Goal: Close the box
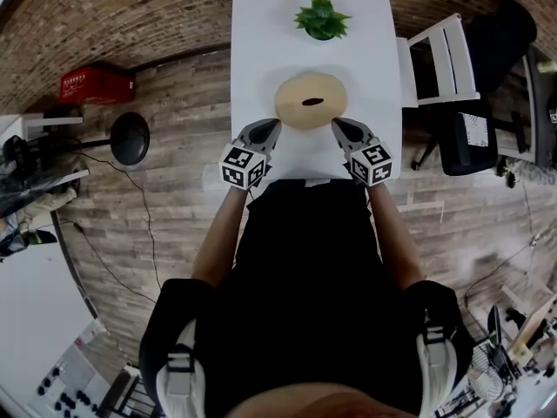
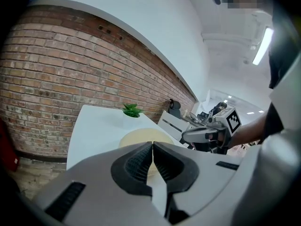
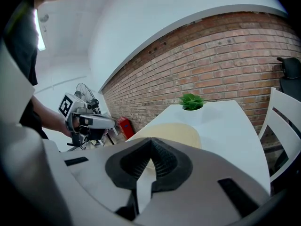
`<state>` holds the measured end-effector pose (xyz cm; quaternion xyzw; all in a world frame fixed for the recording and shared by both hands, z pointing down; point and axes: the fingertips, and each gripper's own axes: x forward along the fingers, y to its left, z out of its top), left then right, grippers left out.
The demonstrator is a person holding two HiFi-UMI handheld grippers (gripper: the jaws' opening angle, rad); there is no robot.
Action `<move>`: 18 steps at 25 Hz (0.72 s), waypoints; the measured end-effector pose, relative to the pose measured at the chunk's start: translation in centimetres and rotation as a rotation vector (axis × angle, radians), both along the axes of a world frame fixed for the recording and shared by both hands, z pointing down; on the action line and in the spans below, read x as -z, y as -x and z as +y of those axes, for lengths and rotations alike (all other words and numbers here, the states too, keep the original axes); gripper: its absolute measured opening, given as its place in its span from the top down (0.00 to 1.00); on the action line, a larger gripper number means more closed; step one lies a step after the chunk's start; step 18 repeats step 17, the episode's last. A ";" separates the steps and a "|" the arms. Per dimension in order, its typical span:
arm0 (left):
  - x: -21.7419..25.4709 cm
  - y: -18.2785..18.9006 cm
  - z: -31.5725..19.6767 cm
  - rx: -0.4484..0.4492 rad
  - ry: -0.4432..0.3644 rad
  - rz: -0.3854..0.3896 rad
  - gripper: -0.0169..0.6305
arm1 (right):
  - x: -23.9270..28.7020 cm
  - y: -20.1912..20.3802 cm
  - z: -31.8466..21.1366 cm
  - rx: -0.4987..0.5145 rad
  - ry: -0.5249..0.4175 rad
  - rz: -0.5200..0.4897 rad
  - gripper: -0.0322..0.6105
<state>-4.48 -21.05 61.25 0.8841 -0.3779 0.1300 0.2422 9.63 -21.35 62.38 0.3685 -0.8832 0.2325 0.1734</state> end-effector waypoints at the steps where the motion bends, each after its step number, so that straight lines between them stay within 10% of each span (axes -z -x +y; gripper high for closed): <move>1: 0.0 -0.1 0.1 -0.001 0.000 -0.001 0.94 | 0.0 0.0 0.0 0.001 0.000 0.001 0.95; 18: -0.2 0.0 -0.3 0.002 0.009 0.005 0.94 | -0.2 -0.1 -0.4 -0.005 0.002 0.011 0.95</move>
